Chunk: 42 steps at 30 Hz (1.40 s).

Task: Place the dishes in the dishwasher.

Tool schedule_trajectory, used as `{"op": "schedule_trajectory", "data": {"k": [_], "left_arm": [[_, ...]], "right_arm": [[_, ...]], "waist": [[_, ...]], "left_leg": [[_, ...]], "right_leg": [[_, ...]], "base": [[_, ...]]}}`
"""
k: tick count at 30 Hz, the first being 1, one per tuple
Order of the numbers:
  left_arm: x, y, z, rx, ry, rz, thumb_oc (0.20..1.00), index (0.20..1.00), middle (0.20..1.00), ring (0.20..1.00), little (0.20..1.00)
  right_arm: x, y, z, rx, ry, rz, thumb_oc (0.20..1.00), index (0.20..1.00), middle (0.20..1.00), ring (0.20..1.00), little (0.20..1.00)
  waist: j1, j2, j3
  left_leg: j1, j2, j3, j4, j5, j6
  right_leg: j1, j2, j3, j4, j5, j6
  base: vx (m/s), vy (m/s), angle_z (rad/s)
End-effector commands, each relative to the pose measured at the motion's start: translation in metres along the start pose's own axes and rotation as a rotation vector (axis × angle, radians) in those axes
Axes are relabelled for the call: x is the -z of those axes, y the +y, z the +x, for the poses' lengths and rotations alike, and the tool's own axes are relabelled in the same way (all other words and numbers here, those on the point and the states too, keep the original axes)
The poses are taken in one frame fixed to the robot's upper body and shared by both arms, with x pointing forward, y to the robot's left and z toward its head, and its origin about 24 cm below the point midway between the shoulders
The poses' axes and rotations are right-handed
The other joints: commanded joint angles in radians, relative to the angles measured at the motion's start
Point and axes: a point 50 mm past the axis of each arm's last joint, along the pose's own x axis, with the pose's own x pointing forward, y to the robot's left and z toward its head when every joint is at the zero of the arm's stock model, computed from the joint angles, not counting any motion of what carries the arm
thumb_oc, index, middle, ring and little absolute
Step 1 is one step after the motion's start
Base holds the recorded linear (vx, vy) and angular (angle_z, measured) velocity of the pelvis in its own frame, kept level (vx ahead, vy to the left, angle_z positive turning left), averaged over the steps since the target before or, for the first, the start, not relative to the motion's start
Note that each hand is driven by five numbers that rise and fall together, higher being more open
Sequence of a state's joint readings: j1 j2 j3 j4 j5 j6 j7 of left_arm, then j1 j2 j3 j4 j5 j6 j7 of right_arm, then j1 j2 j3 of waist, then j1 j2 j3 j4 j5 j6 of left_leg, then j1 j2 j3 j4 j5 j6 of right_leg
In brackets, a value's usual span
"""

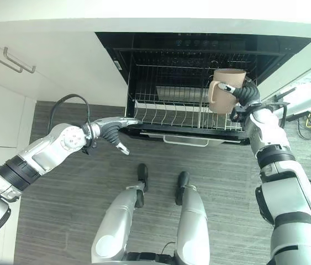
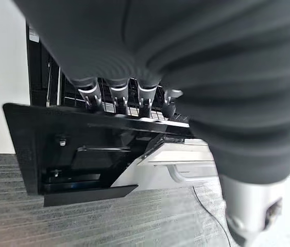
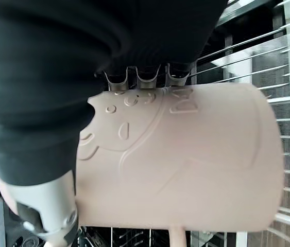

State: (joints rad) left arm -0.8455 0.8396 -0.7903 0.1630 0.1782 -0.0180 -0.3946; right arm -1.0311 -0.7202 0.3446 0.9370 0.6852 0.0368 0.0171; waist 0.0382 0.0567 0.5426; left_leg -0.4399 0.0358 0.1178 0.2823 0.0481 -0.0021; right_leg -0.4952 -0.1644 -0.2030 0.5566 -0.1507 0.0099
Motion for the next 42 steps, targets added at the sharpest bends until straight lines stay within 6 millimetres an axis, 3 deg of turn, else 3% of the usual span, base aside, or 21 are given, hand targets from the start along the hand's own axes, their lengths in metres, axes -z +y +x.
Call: {"op": "schedule_trajectory", "data": {"k": [1,11,26,31,35,39,40,41,42], "left_arm": [[-0.010,0.002,-0.006,0.004,-0.058,0.033,1.000,1.000,1.000,1.000,1.000],[-0.013,0.007,-0.010,0.006,-0.064,0.052,1.000,1.000,1.000,1.000,1.000],[-0.019,0.018,-0.014,0.026,-0.070,0.089,1.000,1.000,1.000,1.000,1.000],[-0.022,0.022,-0.015,0.007,-0.073,0.106,1.000,1.000,1.000,1.000,1.000],[-0.023,0.028,-0.019,-0.017,-0.071,0.114,1.000,1.000,1.000,1.000,1.000],[-0.026,0.034,-0.019,-0.029,-0.070,0.115,1.000,1.000,1.000,1.000,1.000],[-0.025,0.034,-0.019,-0.031,-0.069,0.113,1.000,1.000,1.000,1.000,1.000],[-0.026,0.035,-0.019,-0.033,-0.067,0.113,1.000,1.000,1.000,1.000,1.000],[-0.027,0.035,-0.019,-0.034,-0.067,0.112,1.000,1.000,1.000,1.000,1.000]], "right_arm": [[-0.043,-0.017,0.003,0.084,-0.109,-0.027,0.200,0.200,0.200,0.200,0.200],[-0.064,-0.019,0.007,0.149,-0.106,-0.055,0.200,0.200,0.200,0.200,0.200],[-0.068,-0.037,0.008,0.257,-0.052,-0.052,0.200,0.200,0.200,0.200,0.200],[-0.067,-0.042,0.007,0.284,-0.051,-0.042,0.200,0.200,0.200,0.200,0.200],[-0.056,-0.048,0.005,0.323,-0.008,0.069,0.200,0.200,0.200,0.200,0.200],[-0.044,-0.052,0.004,0.344,0.036,0.066,0.200,0.200,0.200,0.200,0.200],[-0.041,-0.053,0.004,0.355,0.047,0.067,0.693,0.693,0.693,0.693,0.693],[-0.039,-0.054,0.003,0.371,0.055,0.065,1.000,1.000,1.000,1.000,1.000],[-0.036,-0.058,0.002,0.408,0.073,0.055,1.000,1.000,1.000,1.000,1.000]], "waist": [[0.034,-0.002,-0.023],[0.053,0.018,-0.023],[0.083,0.043,-0.023],[0.087,0.051,-0.023],[0.089,0.057,-0.023],[0.088,0.061,-0.023],[0.087,0.063,-0.023],[0.087,0.064,-0.023],[0.087,0.065,-0.023]], "left_leg": [[0.012,0.018,0.053,0.058,-0.047,0.016],[0.020,0.006,0.066,-0.011,-0.020,0.017],[-0.036,-0.016,0.058,-0.016,-0.013,0.024],[-0.058,-0.025,0.056,-0.021,-0.009,0.024],[-0.078,-0.029,0.055,-0.022,-0.006,0.022],[-0.084,-0.032,0.061,-0.031,-0.002,0.019],[-0.086,-0.032,0.062,-0.032,-0.001,0.019],[-0.088,-0.033,0.063,-0.033,0.000,0.019],[-0.090,-0.033,0.063,-0.032,0.000,0.019]], "right_leg": [[0.066,-0.035,-0.064,-0.085,0.118,0.065],[0.064,-0.029,-0.075,-0.129,0.140,0.077],[0.017,-0.032,-0.096,-0.119,0.141,0.079],[-0.003,-0.031,-0.098,-0.120,0.142,0.079],[-0.020,-0.030,-0.101,-0.122,0.143,0.079],[-0.024,-0.028,-0.105,-0.135,0.147,0.079],[-0.025,-0.029,-0.106,-0.137,0.148,0.079],[-0.026,-0.029,-0.106,-0.139,0.149,0.079],[-0.028,-0.030,-0.106,-0.138,0.150,0.079]], "base": [[-0.01,0.040,0.01],[0.00,0.003,0.00],[0.02,-0.011,0.04],[0.00,0.000,0.00],[0.00,0.000,0.00],[-0.03,-0.002,0.00],[0.00,0.000,0.00],[-0.04,0.006,-0.01],[-0.04,0.009,0.00]]}}
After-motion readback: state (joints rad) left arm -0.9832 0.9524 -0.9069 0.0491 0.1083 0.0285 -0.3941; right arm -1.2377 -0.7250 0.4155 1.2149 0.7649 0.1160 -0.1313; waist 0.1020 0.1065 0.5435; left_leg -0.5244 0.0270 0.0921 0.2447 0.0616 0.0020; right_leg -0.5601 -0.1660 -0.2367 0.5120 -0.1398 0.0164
